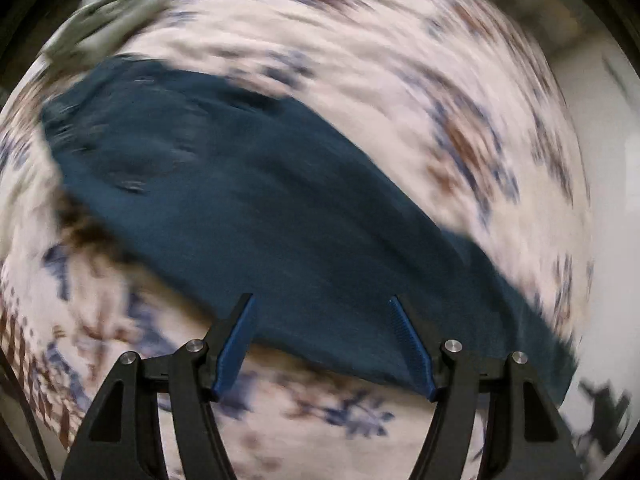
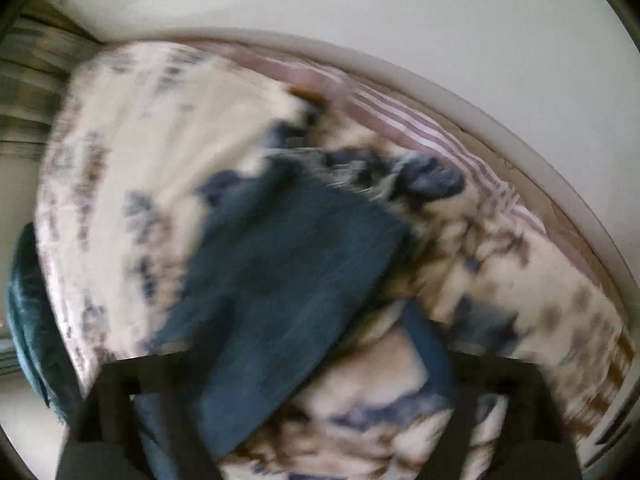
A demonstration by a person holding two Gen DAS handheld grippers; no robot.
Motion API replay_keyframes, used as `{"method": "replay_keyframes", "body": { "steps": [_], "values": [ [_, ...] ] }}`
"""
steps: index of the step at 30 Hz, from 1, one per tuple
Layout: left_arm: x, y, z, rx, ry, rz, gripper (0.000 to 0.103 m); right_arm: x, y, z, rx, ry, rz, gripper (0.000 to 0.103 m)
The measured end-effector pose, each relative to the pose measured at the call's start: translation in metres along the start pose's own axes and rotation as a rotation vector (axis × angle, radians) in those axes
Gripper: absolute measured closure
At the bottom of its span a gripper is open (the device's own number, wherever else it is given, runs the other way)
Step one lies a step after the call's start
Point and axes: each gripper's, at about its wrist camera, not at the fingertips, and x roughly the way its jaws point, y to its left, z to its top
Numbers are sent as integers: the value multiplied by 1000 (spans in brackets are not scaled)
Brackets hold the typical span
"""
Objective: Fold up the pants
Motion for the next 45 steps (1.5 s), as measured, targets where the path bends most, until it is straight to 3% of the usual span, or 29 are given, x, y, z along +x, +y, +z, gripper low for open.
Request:
{"method": "replay_keyframes", "body": {
  "steps": [2,4,5,9,14,15,19,21,22,24,25,27,31,34,38,40,43,45],
  "values": [
    [-15,38,14,-61,-30,-7,38,-19,26,-28,-92,-77,-30,8],
    [-27,83,34,-127,-58,-6,38,-27,61,-63,-184,-101,-26,4],
    [-30,99,41,-145,-64,4,38,-25,74,-72,-207,-82,-9,4],
    [-30,183,75,-258,-77,2,35,19,150,-159,-287,72,41,4],
    [0,262,108,-465,-20,-132,34,76,230,-265,-328,227,82,4],
    [12,273,114,-498,-4,-211,34,81,243,-281,-336,236,90,4],
    [68,281,132,-528,102,-310,28,100,281,-333,-379,253,84,4],
    [81,280,138,-549,106,-322,27,109,291,-347,-390,263,66,4],
    [79,278,139,-541,86,-315,34,114,294,-354,-400,264,42,4],
    [58,271,139,-483,0,-299,64,123,297,-355,-409,264,19,4],
    [45,270,138,-439,-45,-274,72,126,297,-356,-414,256,-1,4],
    [28,278,128,-404,-117,-228,79,133,295,-354,-414,237,-46,4],
    [52,307,115,-477,-63,-222,78,141,289,-345,-376,245,-66,4],
    [42,299,121,-416,-50,-206,69,142,295,-346,-391,261,-82,4],
    [-11,277,114,-264,-50,-99,67,123,300,-339,-405,248,-89,4],
    [-45,264,98,-190,-83,-31,58,112,305,-338,-408,237,-69,9],
    [-68,229,90,-63,-122,-3,44,103,322,-330,-457,257,-25,11],
    [-64,193,102,33,-131,-45,43,98,347,-325,-550,284,-4,11]
  ]
}}
